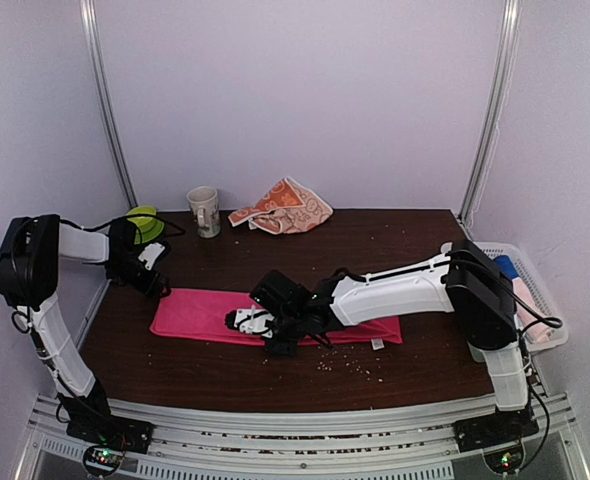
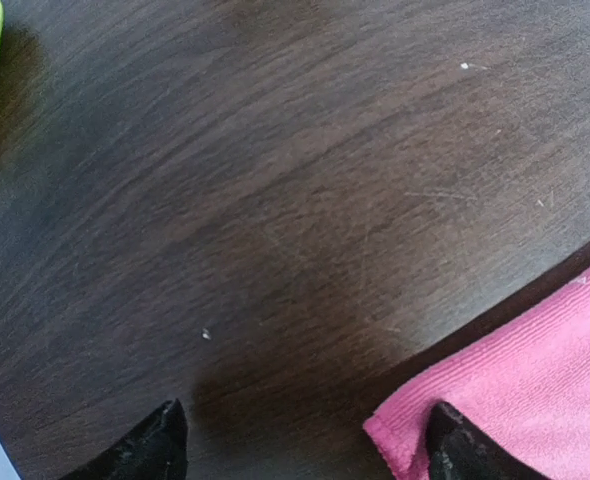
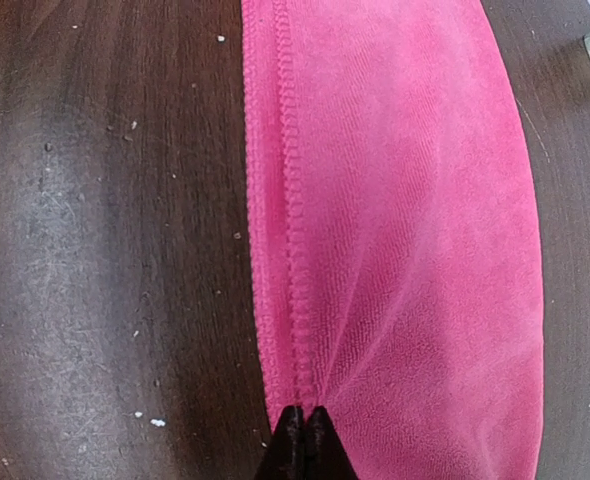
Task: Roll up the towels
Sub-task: Adjust the towel at the center of the board, then smooth out the towel at the center of the board.
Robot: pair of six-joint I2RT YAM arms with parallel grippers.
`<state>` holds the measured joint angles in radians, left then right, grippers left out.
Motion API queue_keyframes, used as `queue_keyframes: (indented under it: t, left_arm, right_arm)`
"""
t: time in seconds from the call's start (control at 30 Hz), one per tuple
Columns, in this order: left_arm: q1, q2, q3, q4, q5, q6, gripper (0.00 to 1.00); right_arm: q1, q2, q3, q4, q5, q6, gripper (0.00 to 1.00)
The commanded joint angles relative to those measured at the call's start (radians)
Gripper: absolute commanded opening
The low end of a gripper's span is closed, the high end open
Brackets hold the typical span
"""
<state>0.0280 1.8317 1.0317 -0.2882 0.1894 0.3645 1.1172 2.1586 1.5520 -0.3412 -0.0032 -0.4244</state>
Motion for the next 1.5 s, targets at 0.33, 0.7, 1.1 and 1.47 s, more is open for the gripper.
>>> queue_keyframes:
  t: [0.33,0.7,1.1,1.47]
  left_arm:
    - [0.013,-0.177,-0.060,-0.162,-0.057,0.093,0.98]
    - [-0.081,-0.262,-0.134,-0.225,-0.058,0.177,0.98]
    - [-0.178,-0.253,-0.211,-0.150,-0.209,0.188,0.98]
    - [-0.187,-0.247,-0.249,-0.144,-0.292,0.214,0.98]
  right_arm:
    - [-0.015,-0.080,-0.019,-0.102,-0.060,0.019,0.39]
    - [-0.200,-0.309,-0.268,0.106,0.101,0.353,0.49]
    - [-0.353,-0.325,-0.393,0.046,0.489,0.597,0.63]
    - [-0.373,-0.280,-0.438,-0.040,0.560,0.649,0.64]
